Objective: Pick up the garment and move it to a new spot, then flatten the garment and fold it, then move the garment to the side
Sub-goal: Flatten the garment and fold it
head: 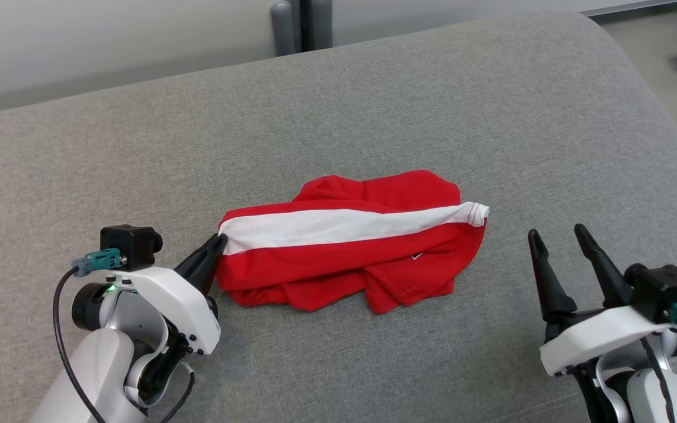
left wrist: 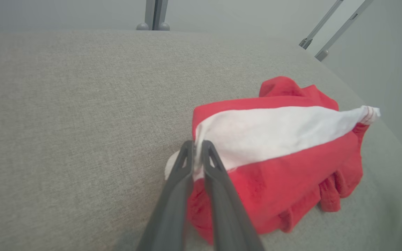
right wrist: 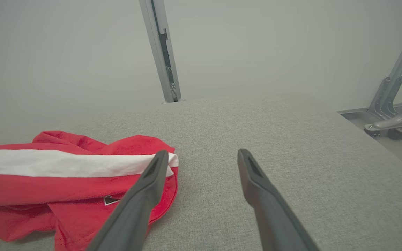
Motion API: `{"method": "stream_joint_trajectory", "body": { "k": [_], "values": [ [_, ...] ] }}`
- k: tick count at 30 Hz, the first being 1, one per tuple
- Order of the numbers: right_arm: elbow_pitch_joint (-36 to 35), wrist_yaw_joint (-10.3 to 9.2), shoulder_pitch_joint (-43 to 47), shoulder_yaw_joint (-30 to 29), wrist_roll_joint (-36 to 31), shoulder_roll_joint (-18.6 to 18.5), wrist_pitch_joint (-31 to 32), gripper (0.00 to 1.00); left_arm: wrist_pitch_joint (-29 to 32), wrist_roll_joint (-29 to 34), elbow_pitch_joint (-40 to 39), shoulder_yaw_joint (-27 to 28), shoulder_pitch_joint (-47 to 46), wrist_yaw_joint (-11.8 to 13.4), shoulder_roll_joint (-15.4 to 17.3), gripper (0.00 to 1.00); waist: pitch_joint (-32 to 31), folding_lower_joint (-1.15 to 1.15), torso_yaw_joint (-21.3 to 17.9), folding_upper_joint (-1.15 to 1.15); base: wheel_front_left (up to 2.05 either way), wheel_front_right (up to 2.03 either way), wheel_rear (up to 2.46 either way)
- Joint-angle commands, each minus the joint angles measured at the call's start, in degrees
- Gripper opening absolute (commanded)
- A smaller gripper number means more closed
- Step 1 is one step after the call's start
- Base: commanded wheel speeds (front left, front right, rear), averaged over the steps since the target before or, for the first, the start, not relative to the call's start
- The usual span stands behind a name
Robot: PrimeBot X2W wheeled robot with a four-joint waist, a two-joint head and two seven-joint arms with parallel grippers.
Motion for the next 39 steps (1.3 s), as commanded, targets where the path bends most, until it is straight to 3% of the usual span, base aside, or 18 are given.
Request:
{"method": "stream_joint_trajectory", "body": {
  "k": [1, 15, 16, 17, 18, 19, 28, 34, 39],
  "values": [
    [0.4, -0.02, -1.0, 0.3, 0.1, -0.1, 0.4, 1.0, 0.0, 0.0, -0.1, 0.2, -0.9, -0.3, 0.6, 0.0, 0.1, 0.0, 0.1, 0.0, 0.0, 0.0, 0.0],
    [14.7, -0.02, -12.6, 8.2, 5.0, -6.1, 6.5, 1.0, 0.1, 2.9, -3.2, -3.5, -3.6, -0.2, -0.1, 0.0, 1.9, 0.0, 4.8, 0.0, 0.0, 0.0, 0.0],
    [15.8, -0.02, -13.2, 8.4, 5.2, -6.4, 6.6, 0.8, 0.1, 3.2, -3.3, -3.8, -3.7, -0.3, -0.2, 0.0, 2.0, 0.0, 5.2, 0.0, 0.0, 0.0, 0.0],
    [16.6, -0.02, -13.9, 8.8, 5.9, -6.4, 6.6, 0.46, 0.0, 3.4, -3.5, -4.0, -3.8, -0.3, -0.2, 0.0, 2.2, 0.0, 5.4, 0.0, 0.0, 0.0, 0.0],
    [17.4, -0.02, -14.5, 9.3, 6.3, -6.5, 6.7, 0.3, -0.2, 3.5, -3.8, -4.0, -4.0, -0.3, -0.2, 0.0, 2.3, 0.0, 5.6, 0.0, 0.0, 0.0, 0.0],
    [18.1, -0.02, -15.0, 9.6, 6.6, -6.7, 6.6, 0.0, -0.3, 3.7, -4.0, -4.2, -4.2, -0.3, -0.1, 0.0, 2.4, 0.0, 5.8, 0.0, 0.0, 0.0, 0.0],
    [17.2, -0.02, -18.3, 10.5, 9.8, -8.7, 3.5, 0.0, -3.6, 5.6, -8.3, -4.1, -4.9, 0.7, 0.4, 0.0, 2.0, 0.0, 6.6, 0.0, 0.0, 0.0, 0.0],
    [9.5, -0.02, -20.6, 8.6, 9.6, -10.6, 0.7, 0.0, -5.1, 8.1, -14.6, -3.1, -7.7, 2.1, 1.9, 0.0, 0.6, 0.0, 6.7, 0.0, 0.0, 0.0, 0.0],
    [0.7, -0.02, -23.4, 6.1, 8.3, -12.0, 2.1, 0.0, -3.9, 9.9, -19.7, -2.1, -12.2, 2.7, 3.7, 0.0, -1.1, 0.0, 7.1, 0.0, 0.0, 0.0, 0.0]
  ]
}}
